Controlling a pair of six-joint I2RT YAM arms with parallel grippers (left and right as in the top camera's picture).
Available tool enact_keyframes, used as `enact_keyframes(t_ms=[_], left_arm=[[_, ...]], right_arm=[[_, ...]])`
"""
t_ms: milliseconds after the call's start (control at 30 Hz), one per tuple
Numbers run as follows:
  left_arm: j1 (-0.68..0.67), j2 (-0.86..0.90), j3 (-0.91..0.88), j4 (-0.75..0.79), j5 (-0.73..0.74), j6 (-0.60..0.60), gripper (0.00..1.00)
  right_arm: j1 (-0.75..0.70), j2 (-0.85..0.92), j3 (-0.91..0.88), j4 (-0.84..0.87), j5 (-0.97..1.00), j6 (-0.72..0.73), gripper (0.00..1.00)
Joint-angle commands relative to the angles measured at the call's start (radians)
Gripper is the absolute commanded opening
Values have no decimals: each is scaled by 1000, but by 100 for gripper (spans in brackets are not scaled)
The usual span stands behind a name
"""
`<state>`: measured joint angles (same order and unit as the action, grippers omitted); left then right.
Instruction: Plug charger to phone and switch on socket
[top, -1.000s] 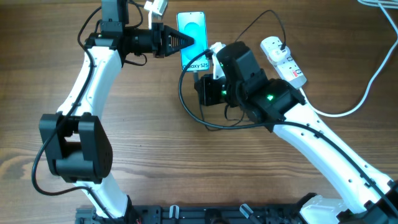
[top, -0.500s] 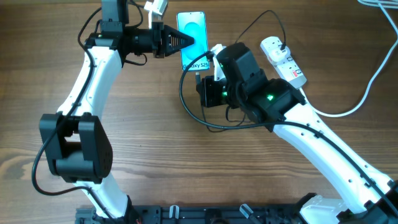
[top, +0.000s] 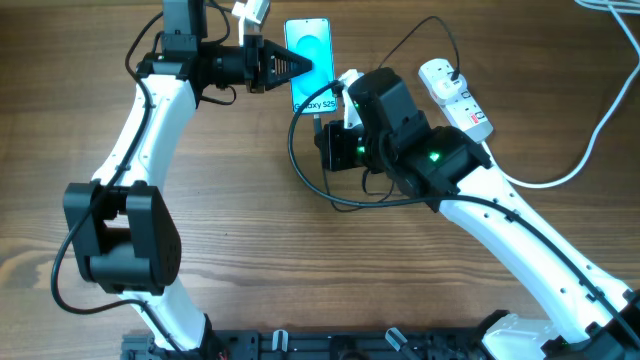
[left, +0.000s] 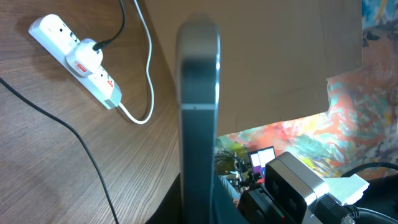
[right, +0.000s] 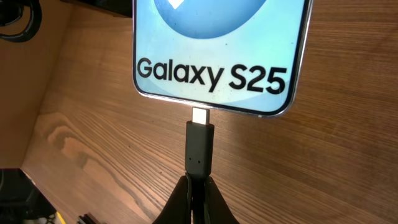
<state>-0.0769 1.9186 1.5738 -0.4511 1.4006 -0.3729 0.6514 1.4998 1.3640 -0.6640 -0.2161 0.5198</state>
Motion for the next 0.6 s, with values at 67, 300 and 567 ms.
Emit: enact_keyframes(t_ms=[67,300,567], left_arm=[[4,-27,5,7,46,-10,4],[4,-27,5,7,46,-26,4],[4,-27,5,7,47,-25,4]], right_arm=[[-4,-3,24,10,6,8,4],[-4,-3,24,5,6,15,4],[-4,-3,24,10,6,14,4]])
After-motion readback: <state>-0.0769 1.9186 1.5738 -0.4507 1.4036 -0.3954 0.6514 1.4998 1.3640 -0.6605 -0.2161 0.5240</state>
